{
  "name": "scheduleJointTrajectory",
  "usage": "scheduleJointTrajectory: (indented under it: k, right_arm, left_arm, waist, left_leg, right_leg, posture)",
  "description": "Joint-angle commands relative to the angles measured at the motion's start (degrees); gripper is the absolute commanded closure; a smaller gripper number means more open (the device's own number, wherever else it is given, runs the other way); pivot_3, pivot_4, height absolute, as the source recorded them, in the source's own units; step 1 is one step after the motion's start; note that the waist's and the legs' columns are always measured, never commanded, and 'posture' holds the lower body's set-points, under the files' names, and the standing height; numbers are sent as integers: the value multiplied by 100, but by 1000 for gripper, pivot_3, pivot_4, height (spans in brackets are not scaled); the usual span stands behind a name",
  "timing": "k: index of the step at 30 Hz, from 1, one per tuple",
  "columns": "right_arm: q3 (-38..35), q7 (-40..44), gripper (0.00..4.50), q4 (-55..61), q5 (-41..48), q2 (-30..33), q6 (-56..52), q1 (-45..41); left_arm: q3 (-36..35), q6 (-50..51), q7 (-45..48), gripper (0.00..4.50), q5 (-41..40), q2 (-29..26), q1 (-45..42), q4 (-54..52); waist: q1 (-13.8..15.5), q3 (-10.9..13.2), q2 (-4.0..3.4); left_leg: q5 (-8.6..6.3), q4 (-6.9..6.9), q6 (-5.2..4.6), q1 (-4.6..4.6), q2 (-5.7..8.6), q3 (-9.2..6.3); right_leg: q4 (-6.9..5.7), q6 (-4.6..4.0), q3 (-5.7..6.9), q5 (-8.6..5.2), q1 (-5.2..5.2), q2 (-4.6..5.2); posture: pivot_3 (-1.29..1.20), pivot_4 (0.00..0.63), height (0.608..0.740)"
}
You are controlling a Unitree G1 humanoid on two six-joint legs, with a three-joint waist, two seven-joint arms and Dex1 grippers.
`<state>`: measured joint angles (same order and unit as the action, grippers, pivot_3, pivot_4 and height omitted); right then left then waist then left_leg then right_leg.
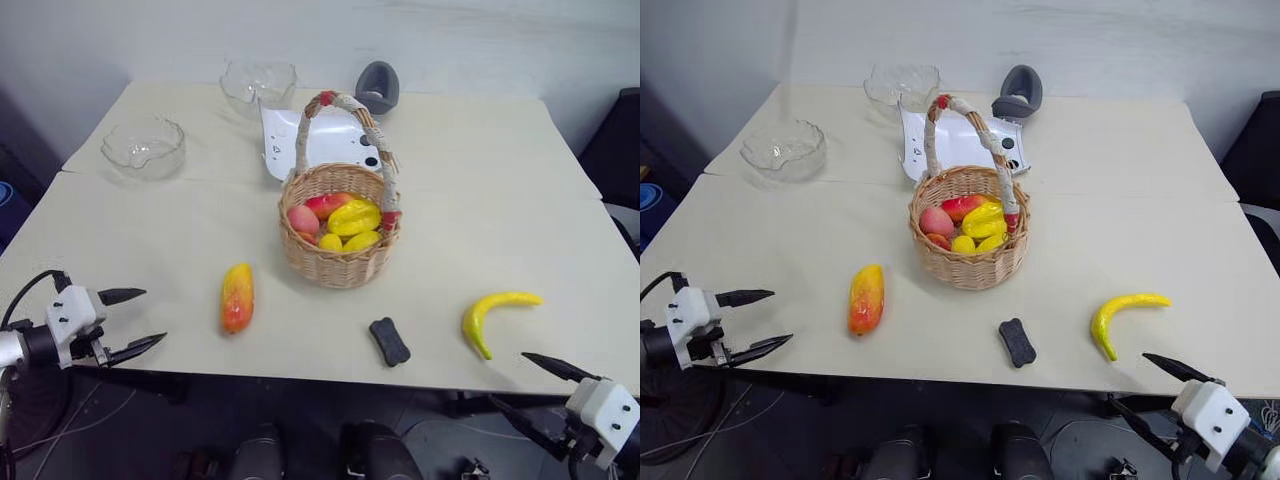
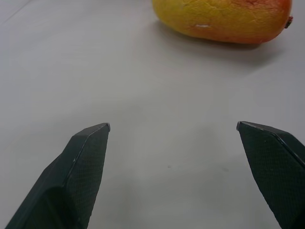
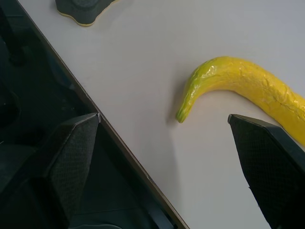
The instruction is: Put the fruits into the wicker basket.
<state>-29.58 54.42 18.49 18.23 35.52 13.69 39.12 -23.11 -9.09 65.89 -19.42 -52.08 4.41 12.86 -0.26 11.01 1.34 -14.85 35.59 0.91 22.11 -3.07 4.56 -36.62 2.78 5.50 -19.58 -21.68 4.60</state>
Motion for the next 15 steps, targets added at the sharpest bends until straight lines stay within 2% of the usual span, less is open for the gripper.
scheduleJointTrajectory:
  k: [1,5,7,8,11,15]
  right_arm:
    - [22,60,69,91,169,-15,25,38]
    - [350,23,69,810,682,121,-802,-28]
    - [639,-117,69,1396,1042,320,-1560,-198]
    - [861,-239,69,1694,1134,520,-2093,-357]
    - [1690,-810,69,2230,1096,911,-3446,-1302]
    - [2735,-1660,69,2313,1024,703,-4828,-2637]
  left_arm:
    - [-160,85,41,0,-163,-46,122,-201]
    - [-147,829,315,0,-559,-180,215,-543]
    - [-88,1405,570,0,-866,-323,196,-811]
    - [-41,1374,573,0,-831,-325,139,-961]
    - [179,1360,705,0,-892,-270,21,-1582]
    - [333,1659,764,0,-1173,-205,-29,-2289]
  waist:
    - [13,0,0]
    - [14,0,0]
    - [2,0,0]
    - [2,0,0]
    - [13,-1,-1]
    - [7,-1,-2]
  left_leg:
    - [0,0,0,0,-1,0]
    - [0,2,0,-1,-4,0]
    - [-2,4,3,-2,-6,0]
    - [-2,7,3,-2,-8,0]
    - [-4,8,7,-5,-8,1]
    - [1,6,1,16,-7,2]
  right_leg:
    - [0,-1,0,0,-1,-2]
    - [-5,-1,-3,0,-1,-3]
    - [-9,-4,-6,-1,0,-3]
    - [-13,-7,-8,-1,-1,-2]
    - [-13,-11,-14,-1,-2,-1]
    - [-14,-19,-16,-5,-28,0]
  posture:
    - [0,150,740]
    - [0,150,740]
    - [0,150,740]
    - [0,150,740]
    - [0,150,740]
    - [0,150,740]
